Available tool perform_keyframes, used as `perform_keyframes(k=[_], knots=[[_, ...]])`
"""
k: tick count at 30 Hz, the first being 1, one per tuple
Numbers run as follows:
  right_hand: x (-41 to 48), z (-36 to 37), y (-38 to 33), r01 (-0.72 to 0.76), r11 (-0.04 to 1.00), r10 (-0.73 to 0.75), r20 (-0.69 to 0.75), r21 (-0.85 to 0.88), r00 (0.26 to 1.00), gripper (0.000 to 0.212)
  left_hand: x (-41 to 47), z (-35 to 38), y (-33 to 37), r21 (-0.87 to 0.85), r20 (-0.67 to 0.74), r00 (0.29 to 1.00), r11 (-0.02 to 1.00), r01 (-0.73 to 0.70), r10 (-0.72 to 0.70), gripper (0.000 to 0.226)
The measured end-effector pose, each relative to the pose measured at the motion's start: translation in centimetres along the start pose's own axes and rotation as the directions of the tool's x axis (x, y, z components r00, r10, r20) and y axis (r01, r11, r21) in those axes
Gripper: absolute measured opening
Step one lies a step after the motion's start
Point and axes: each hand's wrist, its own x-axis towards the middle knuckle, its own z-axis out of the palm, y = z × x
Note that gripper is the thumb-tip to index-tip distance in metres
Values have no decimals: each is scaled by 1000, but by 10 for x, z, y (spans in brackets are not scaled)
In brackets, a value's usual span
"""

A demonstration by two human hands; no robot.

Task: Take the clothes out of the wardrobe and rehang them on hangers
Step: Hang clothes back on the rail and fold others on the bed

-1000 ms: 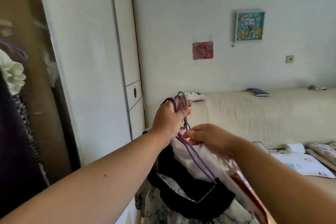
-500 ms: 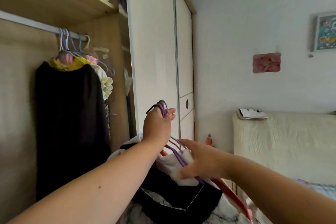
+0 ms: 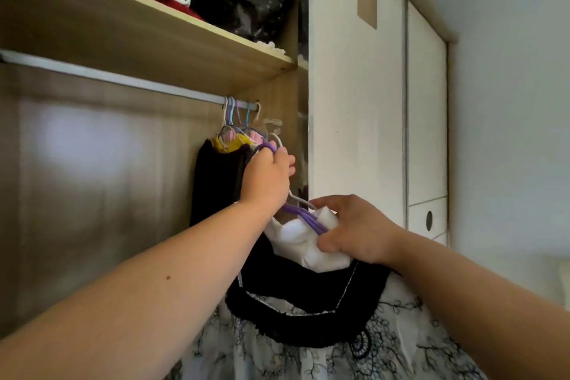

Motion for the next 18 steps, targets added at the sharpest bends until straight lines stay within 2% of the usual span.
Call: perform_keyframes(k=[2, 4, 7, 11, 15, 18], knots=[[22, -1, -8, 46, 999, -46, -9, 25, 999, 34, 21, -10, 9, 184, -139, 990, 983, 13, 13, 37], [44, 2, -13, 69, 997, -69, -19, 37, 997, 38, 40, -18, 16, 156, -193, 981, 986, 51, -20, 31], [83, 5, -16, 105, 992, -103, -40, 72, 994, 39, 67, -27, 20, 94, -179, 984, 995, 29, -12, 28], [134, 12, -21, 121, 988, -116, -55, 96, 992, 56, 108, -43, 17, 25, -131, 991, 1000, -17, 20, 19], [187, 23, -28, 158, 983, -150, -94, 90, 984, 29, 164, -61, 2, 71, -77, 996, 997, -43, 49, 9], [233, 35, -35, 150, 986, -141, -128, 68, 982, 37, 209, -76, -12, 164, -56, 993, 982, -90, 101, 10]])
